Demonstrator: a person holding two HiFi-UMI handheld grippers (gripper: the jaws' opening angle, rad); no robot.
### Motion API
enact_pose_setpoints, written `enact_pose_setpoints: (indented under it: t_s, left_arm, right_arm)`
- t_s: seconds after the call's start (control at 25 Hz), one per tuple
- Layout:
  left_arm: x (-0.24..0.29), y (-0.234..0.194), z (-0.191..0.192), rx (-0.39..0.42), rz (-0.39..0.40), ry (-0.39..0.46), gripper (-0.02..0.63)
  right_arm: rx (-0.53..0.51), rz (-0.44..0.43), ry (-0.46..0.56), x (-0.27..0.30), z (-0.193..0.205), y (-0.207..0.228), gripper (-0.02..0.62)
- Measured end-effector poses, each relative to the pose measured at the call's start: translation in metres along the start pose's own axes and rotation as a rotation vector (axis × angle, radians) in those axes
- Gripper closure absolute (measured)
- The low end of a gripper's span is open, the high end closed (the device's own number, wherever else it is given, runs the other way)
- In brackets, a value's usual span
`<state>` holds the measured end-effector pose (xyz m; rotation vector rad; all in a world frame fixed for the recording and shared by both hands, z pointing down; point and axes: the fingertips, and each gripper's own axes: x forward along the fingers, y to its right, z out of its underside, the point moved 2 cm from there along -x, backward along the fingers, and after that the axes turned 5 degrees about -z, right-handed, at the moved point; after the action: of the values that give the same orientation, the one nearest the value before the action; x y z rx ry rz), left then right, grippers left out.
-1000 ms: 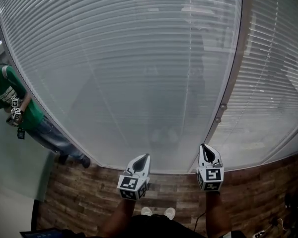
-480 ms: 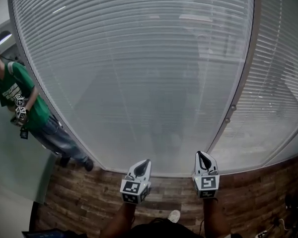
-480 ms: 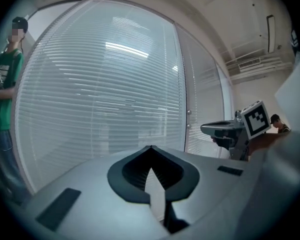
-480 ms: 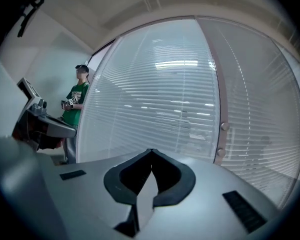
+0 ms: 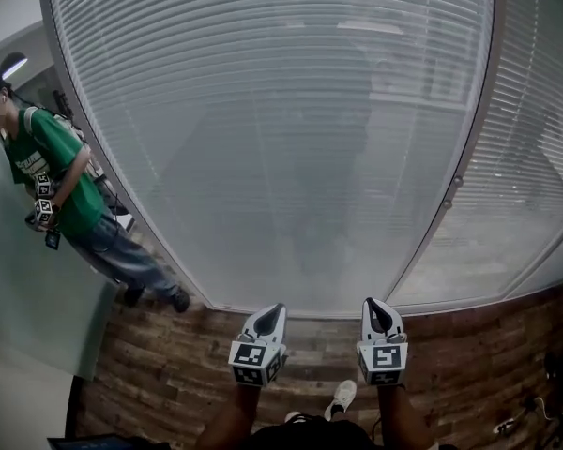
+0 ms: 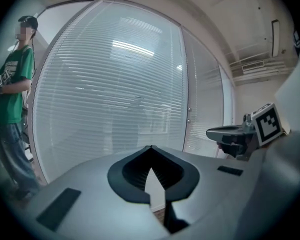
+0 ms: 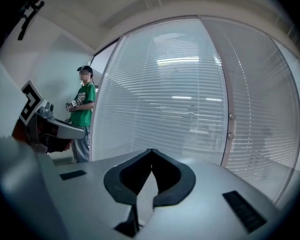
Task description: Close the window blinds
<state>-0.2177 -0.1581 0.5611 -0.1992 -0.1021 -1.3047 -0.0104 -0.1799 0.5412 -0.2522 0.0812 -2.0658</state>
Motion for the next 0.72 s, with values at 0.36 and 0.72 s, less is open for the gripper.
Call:
enact_pose_setpoints:
  t_s: [0.36, 0.72]
  left_arm:
    - [-0.033, 0.031, 0.026, -0.026, 0.036, -0.02, 0.611]
    - [-0.073, 0.039, 0.021, -0.007, -0.009, -0.026, 0.611]
  right_arm:
    - [0.048, 0.022, -0.052, -0.052, 0.015, -0.007, 0.592]
    - [0.076, -0.055, -0.03, -0.07, 0.013, -0.036, 0.592]
